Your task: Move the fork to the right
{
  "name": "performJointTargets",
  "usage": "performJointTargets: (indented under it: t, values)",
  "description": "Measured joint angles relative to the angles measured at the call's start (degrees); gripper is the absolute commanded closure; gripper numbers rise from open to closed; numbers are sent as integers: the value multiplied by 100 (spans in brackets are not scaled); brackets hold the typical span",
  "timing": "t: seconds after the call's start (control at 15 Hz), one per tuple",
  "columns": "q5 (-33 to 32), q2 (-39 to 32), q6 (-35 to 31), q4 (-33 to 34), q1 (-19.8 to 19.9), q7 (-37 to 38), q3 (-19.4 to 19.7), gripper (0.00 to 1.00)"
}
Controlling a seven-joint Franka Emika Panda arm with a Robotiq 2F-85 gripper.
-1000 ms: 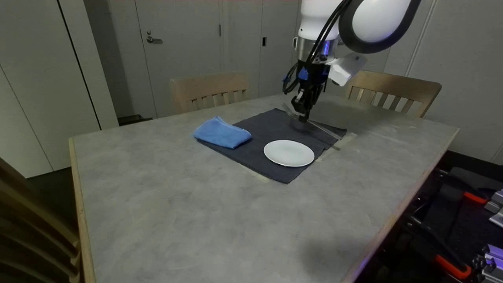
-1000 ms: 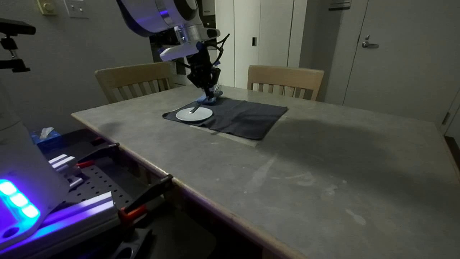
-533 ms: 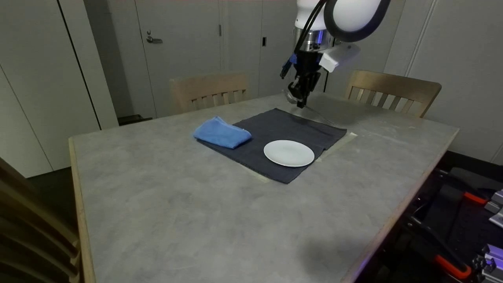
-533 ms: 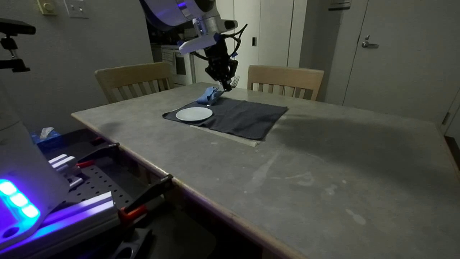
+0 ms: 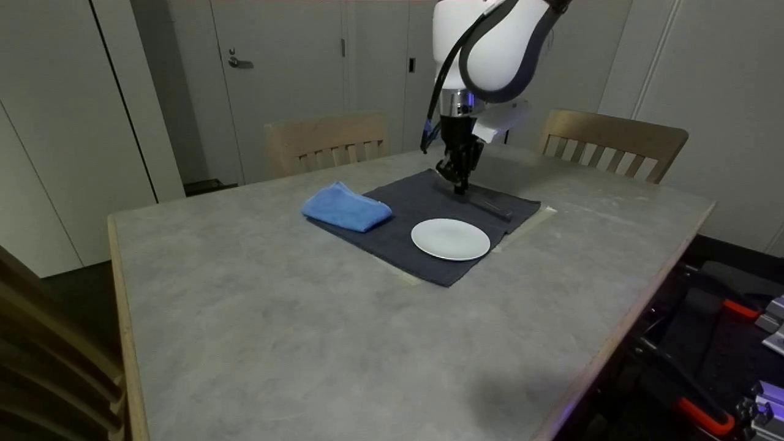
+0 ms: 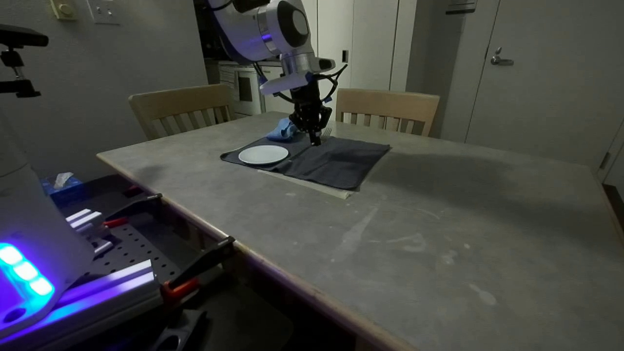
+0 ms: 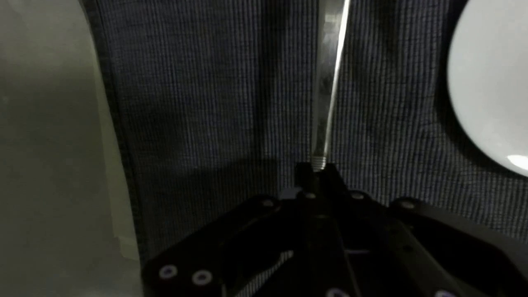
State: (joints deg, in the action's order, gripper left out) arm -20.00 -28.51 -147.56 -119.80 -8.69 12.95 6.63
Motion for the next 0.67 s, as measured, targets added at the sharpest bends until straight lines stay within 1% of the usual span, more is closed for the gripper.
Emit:
performJointTargets:
  t: [0.2, 0.27, 0.33, 0.4, 0.47, 0.67]
  values:
    - [191, -308, 14, 215, 49, -216, -12, 98]
    - [247, -376, 14, 247, 77, -289, -23, 91]
    - [295, -422, 13, 253, 106, -361, -36, 66]
    - [325, -450, 13, 253, 129, -411, -45, 65]
    - [338, -465, 14, 244, 143, -449, -48, 61]
    - [339, -362, 14, 83, 144, -571, -83, 41]
